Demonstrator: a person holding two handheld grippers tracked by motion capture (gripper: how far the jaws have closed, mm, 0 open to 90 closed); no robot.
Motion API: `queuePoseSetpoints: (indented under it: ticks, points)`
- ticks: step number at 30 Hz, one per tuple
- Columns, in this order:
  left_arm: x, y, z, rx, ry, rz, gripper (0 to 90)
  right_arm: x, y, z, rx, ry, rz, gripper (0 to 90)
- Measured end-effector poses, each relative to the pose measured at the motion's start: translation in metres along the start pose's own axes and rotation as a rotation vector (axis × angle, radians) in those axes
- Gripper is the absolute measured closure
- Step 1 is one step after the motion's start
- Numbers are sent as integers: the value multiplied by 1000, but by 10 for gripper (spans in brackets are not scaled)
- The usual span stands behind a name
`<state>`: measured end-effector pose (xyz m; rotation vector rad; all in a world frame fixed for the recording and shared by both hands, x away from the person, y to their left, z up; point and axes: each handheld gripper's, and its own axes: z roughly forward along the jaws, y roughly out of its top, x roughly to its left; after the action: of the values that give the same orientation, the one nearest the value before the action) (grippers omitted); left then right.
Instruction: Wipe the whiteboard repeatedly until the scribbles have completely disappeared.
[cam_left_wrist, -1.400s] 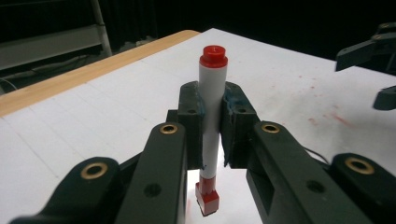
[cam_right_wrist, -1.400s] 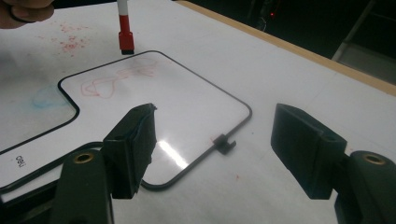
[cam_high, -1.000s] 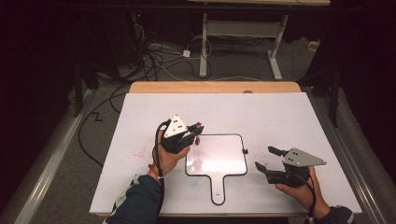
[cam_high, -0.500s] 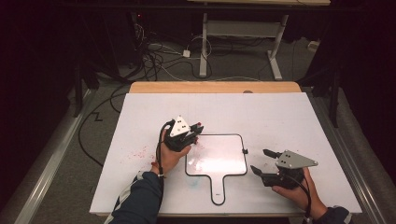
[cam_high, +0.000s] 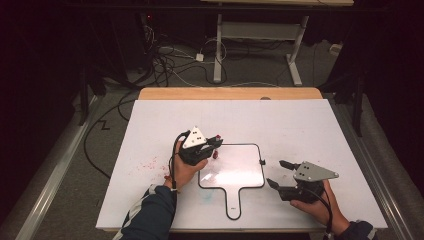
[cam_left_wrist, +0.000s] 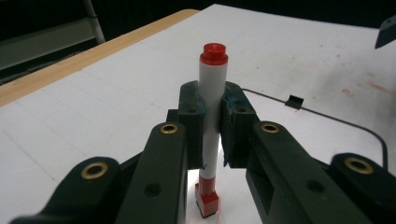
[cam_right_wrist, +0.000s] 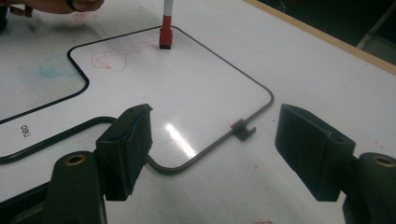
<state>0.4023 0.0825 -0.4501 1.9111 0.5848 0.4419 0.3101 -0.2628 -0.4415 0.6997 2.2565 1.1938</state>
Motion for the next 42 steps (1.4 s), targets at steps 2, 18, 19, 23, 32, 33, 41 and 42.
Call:
queuePoseSetpoints:
  ticks: [2,18,19,23,32,33,41,42]
  points:
    - [3,-1,-3,10,65,10,782,0,0,1,3,1,-4,279]
    - [0,-5,4,-52,-31,-46,782,2,1,2,1,2,-22,282]
    - [-4,-4,6,-50,-43,-33,782,2,1,2,2,4,-24,282]
    - [-4,0,8,-29,-22,6,782,3,1,2,1,1,-26,282]
    - [30,-2,9,-22,116,-24,782,1,0,0,4,-13,-19,282]
    - [31,-4,9,-35,107,-45,782,1,0,0,4,-14,-19,282]
    - [12,-2,18,-69,-33,-60,782,1,-1,0,3,-9,-19,282]
    - [9,-1,20,-67,-39,-47,782,1,-1,-1,2,-11,-19,282]
